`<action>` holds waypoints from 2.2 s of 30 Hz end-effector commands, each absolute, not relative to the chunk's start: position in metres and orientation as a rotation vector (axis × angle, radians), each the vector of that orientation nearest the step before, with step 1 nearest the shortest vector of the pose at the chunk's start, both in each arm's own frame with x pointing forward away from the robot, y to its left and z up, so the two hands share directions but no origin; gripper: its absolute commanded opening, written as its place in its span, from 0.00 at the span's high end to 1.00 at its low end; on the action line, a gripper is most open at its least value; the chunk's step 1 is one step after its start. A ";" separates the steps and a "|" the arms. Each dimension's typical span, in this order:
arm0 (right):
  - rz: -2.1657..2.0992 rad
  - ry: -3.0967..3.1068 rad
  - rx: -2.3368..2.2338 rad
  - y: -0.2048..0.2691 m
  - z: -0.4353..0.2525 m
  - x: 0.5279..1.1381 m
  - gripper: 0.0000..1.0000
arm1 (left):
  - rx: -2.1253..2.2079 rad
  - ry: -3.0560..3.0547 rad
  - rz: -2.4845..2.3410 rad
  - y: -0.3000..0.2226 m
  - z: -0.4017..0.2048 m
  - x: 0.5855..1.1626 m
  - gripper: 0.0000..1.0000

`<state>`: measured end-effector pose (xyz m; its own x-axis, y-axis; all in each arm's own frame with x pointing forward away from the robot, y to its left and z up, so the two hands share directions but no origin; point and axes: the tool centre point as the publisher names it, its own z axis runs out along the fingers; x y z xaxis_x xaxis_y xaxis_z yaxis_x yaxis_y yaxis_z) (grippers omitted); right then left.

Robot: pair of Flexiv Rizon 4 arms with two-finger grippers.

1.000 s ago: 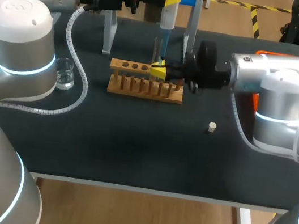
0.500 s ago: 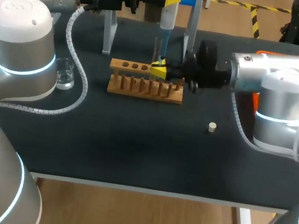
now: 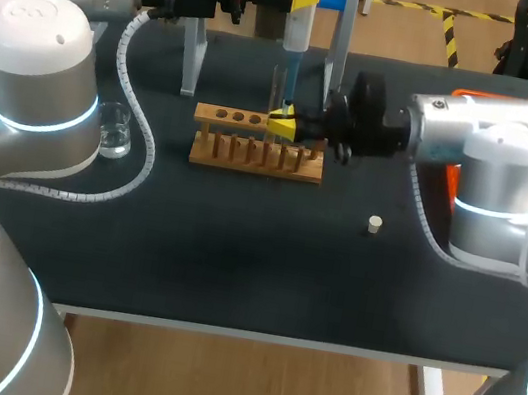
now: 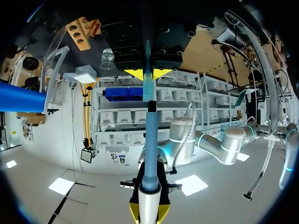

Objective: Invert the test tube, pick up the pipette, mount the tip to pipette, aspirate from beaker and dispense into the tube, eject the tip, return the pipette, and cap with the stopper.

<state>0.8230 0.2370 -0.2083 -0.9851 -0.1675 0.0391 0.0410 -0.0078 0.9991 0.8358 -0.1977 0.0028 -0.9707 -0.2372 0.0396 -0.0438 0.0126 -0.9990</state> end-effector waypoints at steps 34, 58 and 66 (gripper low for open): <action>-2.109 -2.111 0.138 0.241 -0.207 0.820 1.00 | -0.299 2.132 -2.094 -0.197 0.003 0.836 1.00; -2.173 -2.077 0.126 0.243 -0.196 0.823 1.00 | -0.299 2.132 -2.094 -0.197 0.003 0.836 1.00; -2.186 -2.075 0.121 0.244 -0.192 0.824 1.00 | -0.299 2.132 -2.094 -0.197 0.003 0.836 1.00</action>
<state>0.8251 0.2439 -0.1975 -0.9881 -0.1514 0.0286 0.0369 -0.0521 0.9980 0.8362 -0.1975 0.0049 -0.9706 -0.2376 0.0388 -0.0428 0.0116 -0.9990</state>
